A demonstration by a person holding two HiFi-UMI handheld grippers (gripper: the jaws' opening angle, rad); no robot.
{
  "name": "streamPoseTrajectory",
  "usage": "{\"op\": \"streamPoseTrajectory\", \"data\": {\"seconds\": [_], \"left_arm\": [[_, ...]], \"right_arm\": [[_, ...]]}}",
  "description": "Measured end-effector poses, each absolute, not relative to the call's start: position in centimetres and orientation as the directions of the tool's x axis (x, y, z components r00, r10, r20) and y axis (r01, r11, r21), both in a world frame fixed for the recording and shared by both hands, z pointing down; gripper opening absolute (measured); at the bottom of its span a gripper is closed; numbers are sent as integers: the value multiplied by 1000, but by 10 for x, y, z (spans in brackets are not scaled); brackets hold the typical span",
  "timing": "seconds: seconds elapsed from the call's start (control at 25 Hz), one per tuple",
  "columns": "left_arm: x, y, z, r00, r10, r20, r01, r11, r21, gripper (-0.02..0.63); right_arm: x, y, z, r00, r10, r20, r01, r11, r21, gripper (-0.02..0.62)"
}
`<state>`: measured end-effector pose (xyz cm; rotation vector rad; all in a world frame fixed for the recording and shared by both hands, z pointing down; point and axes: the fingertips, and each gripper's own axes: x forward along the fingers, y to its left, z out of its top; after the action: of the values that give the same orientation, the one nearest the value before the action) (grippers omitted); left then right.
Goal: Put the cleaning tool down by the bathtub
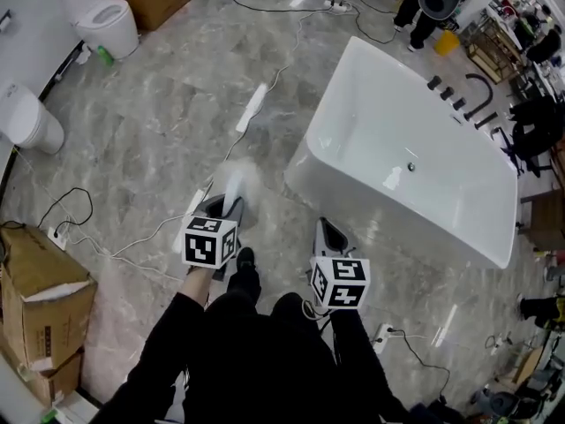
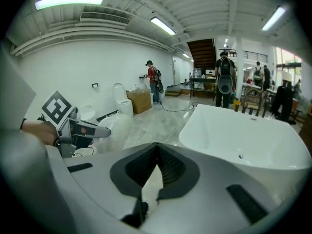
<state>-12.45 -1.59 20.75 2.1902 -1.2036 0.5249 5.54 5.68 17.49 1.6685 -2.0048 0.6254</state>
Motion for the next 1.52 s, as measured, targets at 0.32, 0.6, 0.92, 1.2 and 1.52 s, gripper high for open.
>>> {"op": "streamPoseTrajectory", "data": {"seconds": [0.32,0.6,0.92,1.2,1.52], "left_arm": [[-121,-69,243,512,-590,624,-852,-441,282,95],[-103,-101,287,479,-591,649,-872,-404,276,95],[-92,-123,367,464,-591,660,-884,-360,299,95],[-90,-133,445,449,-569,689,-890,-350,291,95],[-83,-150,525,457,-553,697,-884,-367,288,95]], "right_arm": [[45,3,208,-187,-753,630,-974,225,-21,0],[43,-46,272,-234,-714,660,-960,275,-43,1],[26,-79,368,-262,-660,705,-950,305,-67,1],[19,-90,460,-269,-596,756,-940,334,-71,0],[27,-110,534,-259,-582,771,-951,294,-98,0]]}}
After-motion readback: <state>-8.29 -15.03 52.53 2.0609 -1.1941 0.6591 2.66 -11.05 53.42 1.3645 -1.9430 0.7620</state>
